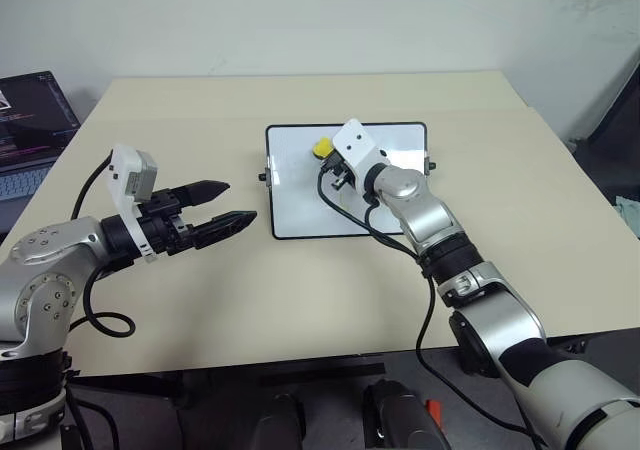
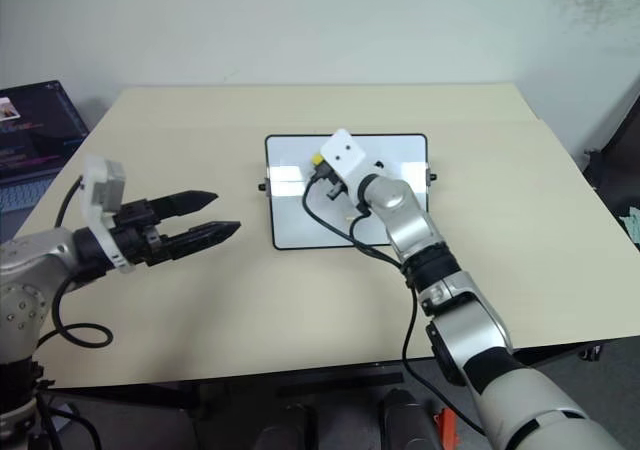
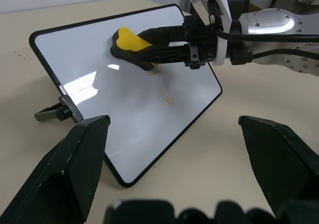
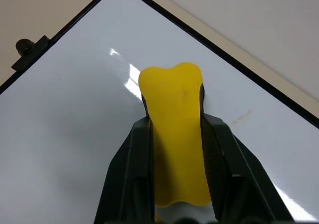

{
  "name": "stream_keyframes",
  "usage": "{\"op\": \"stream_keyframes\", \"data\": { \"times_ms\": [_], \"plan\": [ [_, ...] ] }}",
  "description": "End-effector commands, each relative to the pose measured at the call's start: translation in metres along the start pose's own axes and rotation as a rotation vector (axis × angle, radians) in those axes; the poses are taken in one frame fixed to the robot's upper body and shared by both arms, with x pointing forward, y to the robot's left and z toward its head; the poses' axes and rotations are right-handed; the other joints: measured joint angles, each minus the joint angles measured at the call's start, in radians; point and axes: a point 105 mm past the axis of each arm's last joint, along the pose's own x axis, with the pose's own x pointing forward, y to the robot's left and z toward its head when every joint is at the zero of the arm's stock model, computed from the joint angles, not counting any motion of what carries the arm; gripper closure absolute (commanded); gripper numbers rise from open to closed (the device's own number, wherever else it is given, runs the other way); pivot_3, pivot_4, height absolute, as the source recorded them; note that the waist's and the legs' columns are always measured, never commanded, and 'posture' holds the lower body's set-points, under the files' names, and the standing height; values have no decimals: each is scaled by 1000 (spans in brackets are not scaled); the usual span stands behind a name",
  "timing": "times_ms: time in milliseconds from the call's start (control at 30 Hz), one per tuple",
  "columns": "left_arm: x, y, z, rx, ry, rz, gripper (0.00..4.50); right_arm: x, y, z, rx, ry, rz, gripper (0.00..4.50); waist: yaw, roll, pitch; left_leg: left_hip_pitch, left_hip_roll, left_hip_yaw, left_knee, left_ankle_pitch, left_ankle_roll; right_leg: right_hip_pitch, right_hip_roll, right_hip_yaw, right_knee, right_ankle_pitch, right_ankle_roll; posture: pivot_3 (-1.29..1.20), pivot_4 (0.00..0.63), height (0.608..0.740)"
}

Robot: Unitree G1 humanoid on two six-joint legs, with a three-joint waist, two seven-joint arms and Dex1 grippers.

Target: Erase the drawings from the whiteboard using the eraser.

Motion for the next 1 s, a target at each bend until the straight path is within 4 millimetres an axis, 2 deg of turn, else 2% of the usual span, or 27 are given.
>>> {"op": "stream_keyframes", "data": {
  "times_ms": [33, 300, 567, 733, 1000],
  "plan": [
    [-1, -3, 12, 56, -30, -4, 0, -3, -24, 13, -20, -24, -84, 3533, 0, 0, 0, 0, 0, 0, 0, 0, 0, 0, 0, 0, 0, 0, 0, 0, 150, 740],
    [0, -3, 12, 57, -32, -7, 0, -10, -62, -3, -75, 98, -179, 3533, 2, 0, 0, 0, 0, 0, 1, 0, 0, 1, 0, 0, 0, -1, -1, 0, 150, 740],
    [0, -2, 12, 57, -29, -9, 0, -19, -81, -13, -95, 137, -201, 3533, 5, 0, 0, 0, -1, 0, 1, 0, 0, 1, 0, 0, 0, -1, -1, 0, 150, 740],
    [0, -2, 13, 58, -29, -10, 0, -17, -68, -12, -104, 126, -138, 3533, 5, 0, 0, 0, -1, 0, 2, 0, 0, 1, 0, 1, 0, -1, -1, 0, 150, 740],
    [1, -2, 13, 58, -27, -10, 0, -15, -26, -10, -148, 106, 65, 3533, -2, 0, 0, 1, 0, 0, 1, 0, 0, 1, 0, 1, 1, 0, 0, 0, 150, 740]
  ]
}}
